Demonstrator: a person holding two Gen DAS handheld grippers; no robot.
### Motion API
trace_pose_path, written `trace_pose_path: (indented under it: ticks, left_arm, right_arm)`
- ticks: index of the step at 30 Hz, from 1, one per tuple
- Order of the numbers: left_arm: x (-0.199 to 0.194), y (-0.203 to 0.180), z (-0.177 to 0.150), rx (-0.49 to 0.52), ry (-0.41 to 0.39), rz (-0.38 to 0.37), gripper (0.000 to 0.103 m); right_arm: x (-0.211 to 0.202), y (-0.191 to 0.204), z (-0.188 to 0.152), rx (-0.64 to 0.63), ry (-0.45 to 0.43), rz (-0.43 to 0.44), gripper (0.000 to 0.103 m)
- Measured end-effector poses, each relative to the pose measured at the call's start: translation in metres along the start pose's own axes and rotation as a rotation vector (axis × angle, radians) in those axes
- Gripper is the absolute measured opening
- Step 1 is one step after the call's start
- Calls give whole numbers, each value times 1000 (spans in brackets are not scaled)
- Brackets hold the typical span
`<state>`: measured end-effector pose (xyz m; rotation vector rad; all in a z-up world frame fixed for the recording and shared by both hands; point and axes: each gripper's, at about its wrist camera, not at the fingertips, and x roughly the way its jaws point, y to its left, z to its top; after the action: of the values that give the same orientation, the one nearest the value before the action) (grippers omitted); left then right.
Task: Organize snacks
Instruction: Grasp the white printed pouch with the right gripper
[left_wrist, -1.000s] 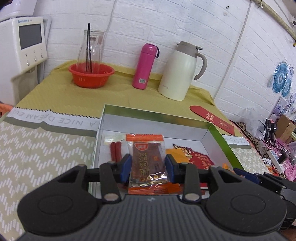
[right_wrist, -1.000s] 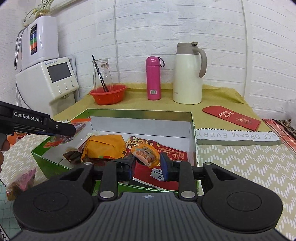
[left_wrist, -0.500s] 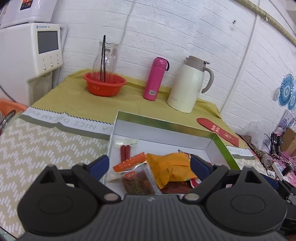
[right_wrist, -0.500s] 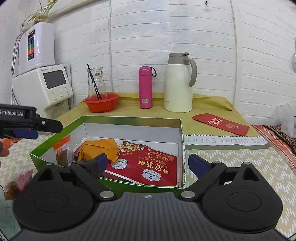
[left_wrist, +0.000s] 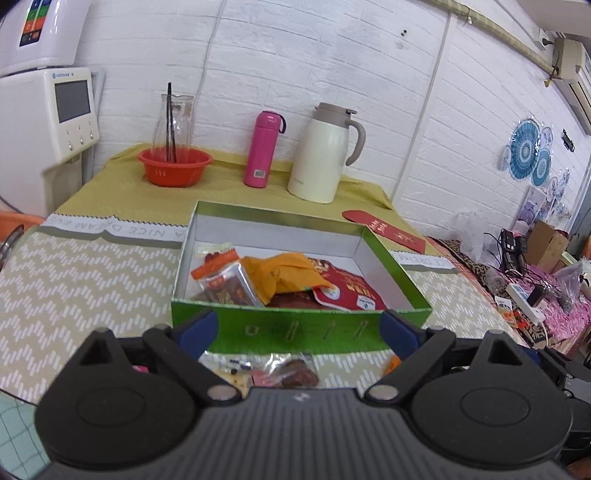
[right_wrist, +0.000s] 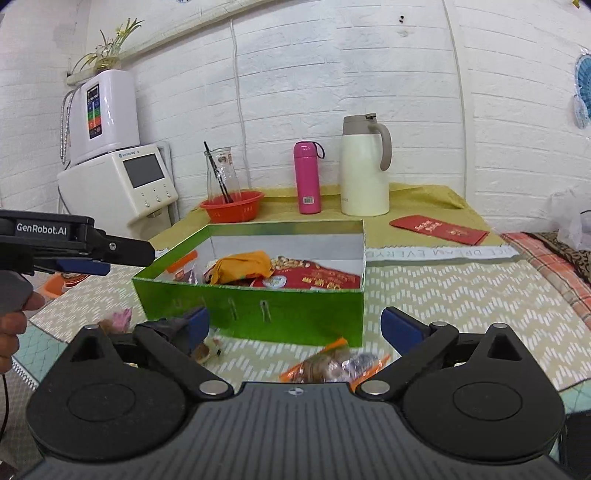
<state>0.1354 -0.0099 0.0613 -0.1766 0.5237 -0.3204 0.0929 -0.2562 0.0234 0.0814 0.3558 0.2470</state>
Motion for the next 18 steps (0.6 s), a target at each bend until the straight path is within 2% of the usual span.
trace_pose_path:
  ticks: [4,10,13,16,18]
  left_arm:
    - [-10,-3,-32,1,36,-3,93]
    - [-18,10,-77,-75,117,-14,93]
    - [-24,21,-87,-115,145,-13,93]
    - [-32,27,-90,-126,125,-5,93]
    - [-35,30,-89,-133,114,-6,93]
  right_arm:
    - [-11,-3,-23,44,66,-15,103]
    - [-8,-2,-48,-17,119,36,103]
    - [-2,3,-52,-48,130,62,103]
    - [5,13,-54,-63,152,76,103]
    - [6,23,-56,-61,160,121,103]
